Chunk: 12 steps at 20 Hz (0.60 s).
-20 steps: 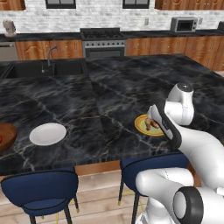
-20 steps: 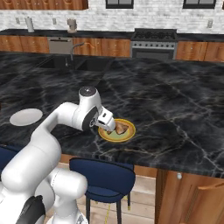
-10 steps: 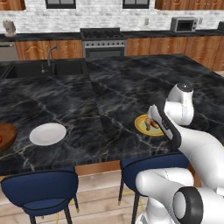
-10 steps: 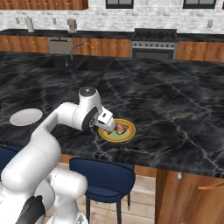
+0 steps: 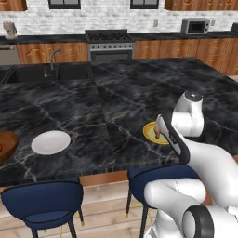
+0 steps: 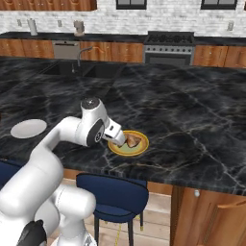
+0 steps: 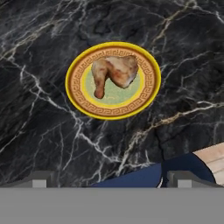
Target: Pick the chicken drumstick and tomato from their plates and place them in the bowl. Then put the bowl in the fridge.
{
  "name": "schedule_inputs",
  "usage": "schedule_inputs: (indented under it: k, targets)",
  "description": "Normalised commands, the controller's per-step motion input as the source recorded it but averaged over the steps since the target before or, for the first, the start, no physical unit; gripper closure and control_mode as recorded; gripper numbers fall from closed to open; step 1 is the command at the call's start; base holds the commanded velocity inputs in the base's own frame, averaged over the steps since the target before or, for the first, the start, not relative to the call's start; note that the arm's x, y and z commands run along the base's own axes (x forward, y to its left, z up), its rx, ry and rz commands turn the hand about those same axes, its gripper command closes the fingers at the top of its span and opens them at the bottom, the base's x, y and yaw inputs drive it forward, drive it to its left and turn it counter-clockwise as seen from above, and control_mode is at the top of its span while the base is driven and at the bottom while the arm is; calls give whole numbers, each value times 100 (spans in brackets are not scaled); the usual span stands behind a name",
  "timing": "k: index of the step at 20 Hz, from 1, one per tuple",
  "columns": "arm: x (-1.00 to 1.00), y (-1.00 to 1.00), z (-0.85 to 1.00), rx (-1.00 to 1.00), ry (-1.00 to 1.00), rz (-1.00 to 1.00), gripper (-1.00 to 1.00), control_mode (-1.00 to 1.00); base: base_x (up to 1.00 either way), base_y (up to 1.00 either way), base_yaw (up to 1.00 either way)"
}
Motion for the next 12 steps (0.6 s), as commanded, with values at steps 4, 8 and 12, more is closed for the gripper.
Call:
schedule_inputs:
  k: [4,8,12]
  targets:
    - [43,1,-7,1,15,-14,-100,-100,0,0,0]
    - [50,0,0,8,22,-9,-100,-100,0,0,0]
    - [51,0,-1,11,26,-4,-100,-100,0,0,0]
